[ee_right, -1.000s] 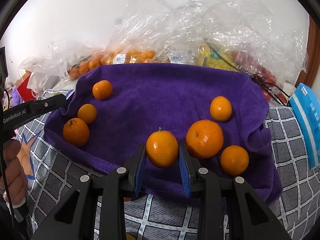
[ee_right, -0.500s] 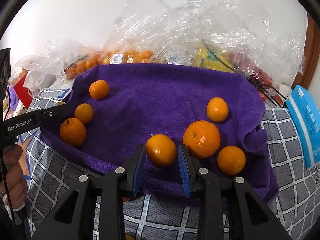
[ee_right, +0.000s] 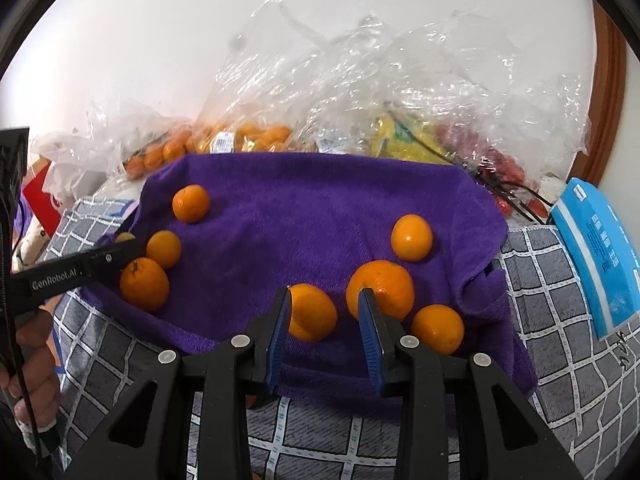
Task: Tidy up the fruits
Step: 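Open the left tool to drop the yellow-green citrus while the right tool withdraws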
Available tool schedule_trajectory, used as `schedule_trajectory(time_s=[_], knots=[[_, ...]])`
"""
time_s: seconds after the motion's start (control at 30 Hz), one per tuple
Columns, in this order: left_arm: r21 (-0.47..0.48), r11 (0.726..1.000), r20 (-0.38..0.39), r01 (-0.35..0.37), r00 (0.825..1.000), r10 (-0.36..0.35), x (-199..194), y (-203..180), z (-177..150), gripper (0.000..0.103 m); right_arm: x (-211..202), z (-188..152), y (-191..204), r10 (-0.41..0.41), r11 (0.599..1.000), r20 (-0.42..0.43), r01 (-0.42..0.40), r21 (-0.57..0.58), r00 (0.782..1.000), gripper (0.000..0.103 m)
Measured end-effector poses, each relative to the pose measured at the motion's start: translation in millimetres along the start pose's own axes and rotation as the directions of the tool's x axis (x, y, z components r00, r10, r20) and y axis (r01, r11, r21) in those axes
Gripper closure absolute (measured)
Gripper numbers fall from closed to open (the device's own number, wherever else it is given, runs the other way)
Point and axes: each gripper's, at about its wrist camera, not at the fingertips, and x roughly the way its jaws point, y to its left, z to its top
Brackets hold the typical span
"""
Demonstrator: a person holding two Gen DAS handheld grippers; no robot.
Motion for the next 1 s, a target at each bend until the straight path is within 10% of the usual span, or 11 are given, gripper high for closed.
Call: schedule_trajectory(time_s=[1.0], knots=[[-0.009, 0.997, 0.151, 0.073, 0.986, -0.071, -57, -8, 8, 0.059, -88, -15, 3, -0.172, 0.985, 0.092, 0.17, 0.033, 0.981, 0.061]])
